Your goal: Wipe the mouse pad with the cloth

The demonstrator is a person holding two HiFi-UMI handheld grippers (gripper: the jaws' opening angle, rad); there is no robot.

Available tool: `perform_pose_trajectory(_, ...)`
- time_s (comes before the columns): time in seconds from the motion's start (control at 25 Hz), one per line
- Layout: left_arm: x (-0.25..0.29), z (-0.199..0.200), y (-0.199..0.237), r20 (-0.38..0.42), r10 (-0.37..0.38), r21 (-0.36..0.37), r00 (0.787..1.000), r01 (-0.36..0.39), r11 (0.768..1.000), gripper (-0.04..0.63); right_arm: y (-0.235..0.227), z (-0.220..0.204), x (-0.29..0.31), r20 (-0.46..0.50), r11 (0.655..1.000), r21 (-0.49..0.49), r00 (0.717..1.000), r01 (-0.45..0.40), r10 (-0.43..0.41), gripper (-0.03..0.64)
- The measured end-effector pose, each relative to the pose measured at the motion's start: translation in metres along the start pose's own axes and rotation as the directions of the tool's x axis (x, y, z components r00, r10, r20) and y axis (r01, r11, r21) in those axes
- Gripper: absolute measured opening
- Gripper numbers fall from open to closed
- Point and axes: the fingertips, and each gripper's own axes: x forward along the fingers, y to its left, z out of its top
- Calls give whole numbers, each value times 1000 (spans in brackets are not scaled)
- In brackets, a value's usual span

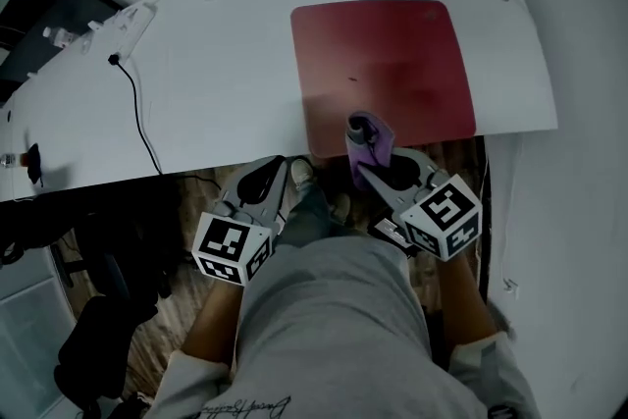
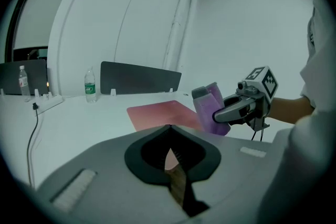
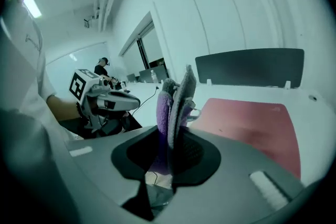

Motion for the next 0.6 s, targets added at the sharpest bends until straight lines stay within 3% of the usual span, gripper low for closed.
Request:
perform_pose_trajectory(0.24,8,19,-22,10,-46,52,999,46,998,20,-2,9,-19,69,998,39,997,40,-43,86)
perform_pose_trajectory(0.6,15,39,-28,43,-53,59,998,51,997,20,-15,28,-31,130,995,78,989,54,-64,86)
